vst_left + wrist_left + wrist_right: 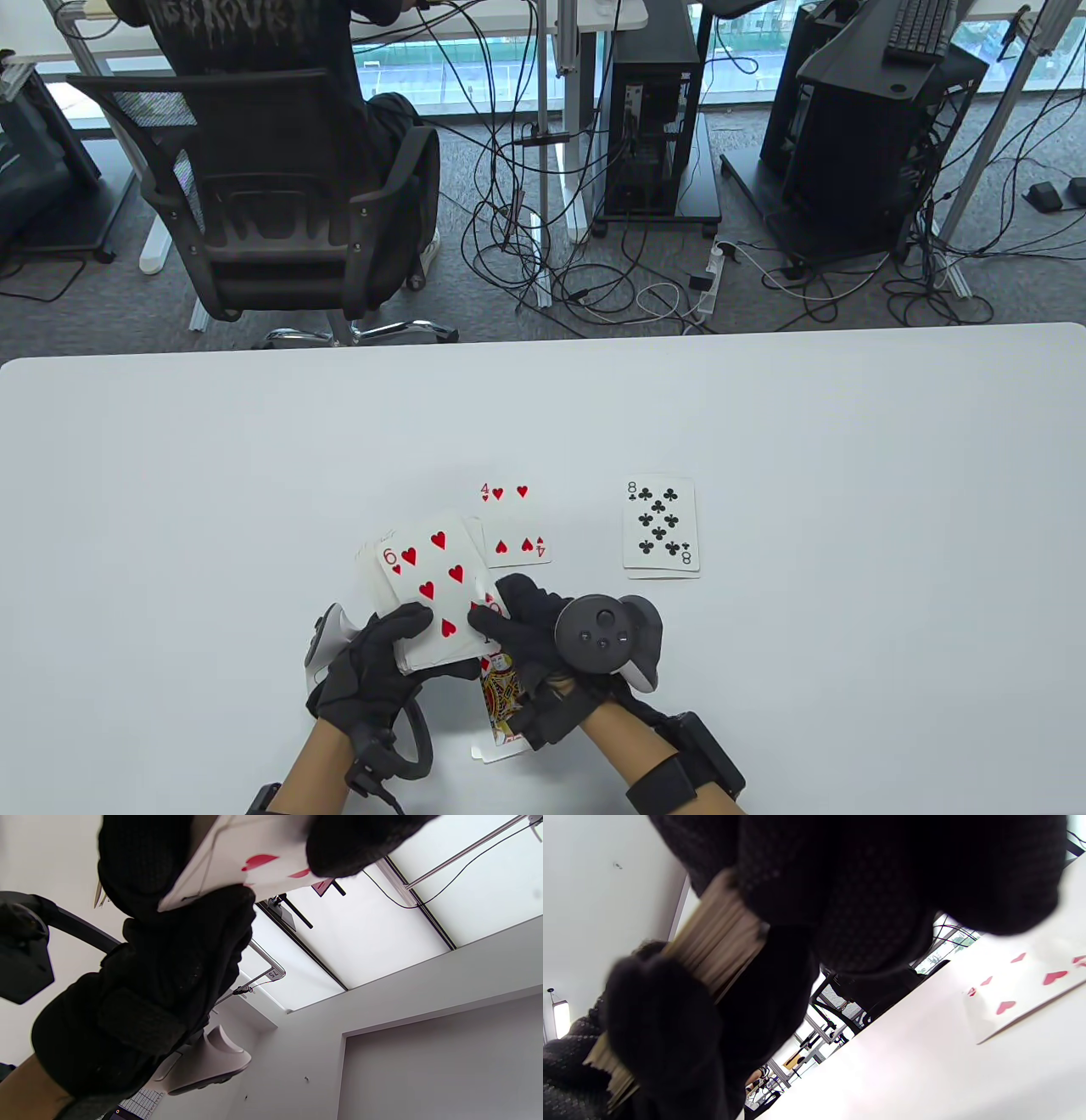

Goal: Playing card suit sorting

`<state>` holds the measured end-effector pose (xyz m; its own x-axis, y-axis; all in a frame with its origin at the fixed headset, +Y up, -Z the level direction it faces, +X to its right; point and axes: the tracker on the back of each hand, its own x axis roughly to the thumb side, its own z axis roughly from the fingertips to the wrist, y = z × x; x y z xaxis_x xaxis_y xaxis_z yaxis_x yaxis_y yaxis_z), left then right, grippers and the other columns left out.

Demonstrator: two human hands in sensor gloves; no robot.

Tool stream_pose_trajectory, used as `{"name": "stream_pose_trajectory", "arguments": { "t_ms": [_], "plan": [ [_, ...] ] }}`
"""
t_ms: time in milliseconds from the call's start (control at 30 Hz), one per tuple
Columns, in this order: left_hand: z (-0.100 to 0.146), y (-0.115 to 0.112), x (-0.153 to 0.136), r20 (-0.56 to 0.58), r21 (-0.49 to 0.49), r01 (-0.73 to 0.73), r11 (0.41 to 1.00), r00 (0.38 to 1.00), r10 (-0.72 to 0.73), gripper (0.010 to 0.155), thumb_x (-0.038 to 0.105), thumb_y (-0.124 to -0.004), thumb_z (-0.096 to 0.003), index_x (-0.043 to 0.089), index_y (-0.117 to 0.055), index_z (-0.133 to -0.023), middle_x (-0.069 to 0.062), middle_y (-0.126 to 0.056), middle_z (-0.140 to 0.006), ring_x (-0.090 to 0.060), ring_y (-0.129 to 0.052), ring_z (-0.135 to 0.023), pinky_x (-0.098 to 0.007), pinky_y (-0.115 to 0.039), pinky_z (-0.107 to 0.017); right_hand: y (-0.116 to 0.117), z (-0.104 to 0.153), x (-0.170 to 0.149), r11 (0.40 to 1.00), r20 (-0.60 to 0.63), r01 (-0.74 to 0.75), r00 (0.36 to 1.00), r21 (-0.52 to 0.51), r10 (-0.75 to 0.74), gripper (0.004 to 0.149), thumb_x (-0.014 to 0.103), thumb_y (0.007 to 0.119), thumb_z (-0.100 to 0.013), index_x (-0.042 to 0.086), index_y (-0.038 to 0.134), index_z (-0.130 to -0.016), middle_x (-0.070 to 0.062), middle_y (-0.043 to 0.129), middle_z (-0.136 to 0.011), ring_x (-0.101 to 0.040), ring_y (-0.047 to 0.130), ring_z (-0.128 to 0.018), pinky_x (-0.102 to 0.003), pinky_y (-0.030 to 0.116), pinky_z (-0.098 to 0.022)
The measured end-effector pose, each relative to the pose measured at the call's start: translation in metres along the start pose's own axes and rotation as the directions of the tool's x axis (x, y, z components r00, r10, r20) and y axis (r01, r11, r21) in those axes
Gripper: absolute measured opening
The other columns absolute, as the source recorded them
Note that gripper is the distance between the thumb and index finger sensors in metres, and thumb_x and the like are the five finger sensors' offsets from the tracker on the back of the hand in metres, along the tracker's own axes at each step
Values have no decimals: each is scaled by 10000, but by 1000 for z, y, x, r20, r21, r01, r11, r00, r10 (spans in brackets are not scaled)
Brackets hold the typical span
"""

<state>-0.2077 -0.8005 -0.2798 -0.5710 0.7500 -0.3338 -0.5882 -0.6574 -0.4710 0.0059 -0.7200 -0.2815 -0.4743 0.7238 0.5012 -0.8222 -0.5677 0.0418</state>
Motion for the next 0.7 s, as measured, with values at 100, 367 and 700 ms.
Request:
{"name": "stream_pose_trajectory", "arguments": {
  "t_ms": [100, 367, 700],
  "plan": [
    [-1, -1, -2, -9, -5, 6, 1000, 1000, -6, 622, 445, -715, -626, 372, -327, -1107, -20, -469, -1174, -384, -664, -1047, -483, -802, -588, -3, 2, -1, 1000, 1, -4, 1000, 9, 4, 392, 240, 716, -528, -110, 761, -697, -75, 923, -354, -272, 979, -281, -399, 877, -181],
    [-1, -1, -1, 0, -6, 9, 1000, 1000, -9, 614, 443, -710, -627, 374, -331, -1105, -19, -474, -1172, -380, -669, -1045, -483, -804, -587, -11, 0, -3, 1000, -19, 3, 1000, -14, -3, 379, 210, 680, -537, -120, 774, -699, -67, 927, -350, -269, 982, -280, -398, 879, -180],
    [3, 6, 4, 67, 32, -43, 999, 997, 41, 612, 453, -699, -634, 373, -319, -1108, -15, -472, -1173, -372, -674, -1045, -468, -813, -586, -53, -7, -28, 987, -181, 83, 978, -136, -107, 380, 211, 675, -540, -120, 768, -702, -58, 922, -349, -259, 981, -276, -389, 880, -175]
  ]
}}
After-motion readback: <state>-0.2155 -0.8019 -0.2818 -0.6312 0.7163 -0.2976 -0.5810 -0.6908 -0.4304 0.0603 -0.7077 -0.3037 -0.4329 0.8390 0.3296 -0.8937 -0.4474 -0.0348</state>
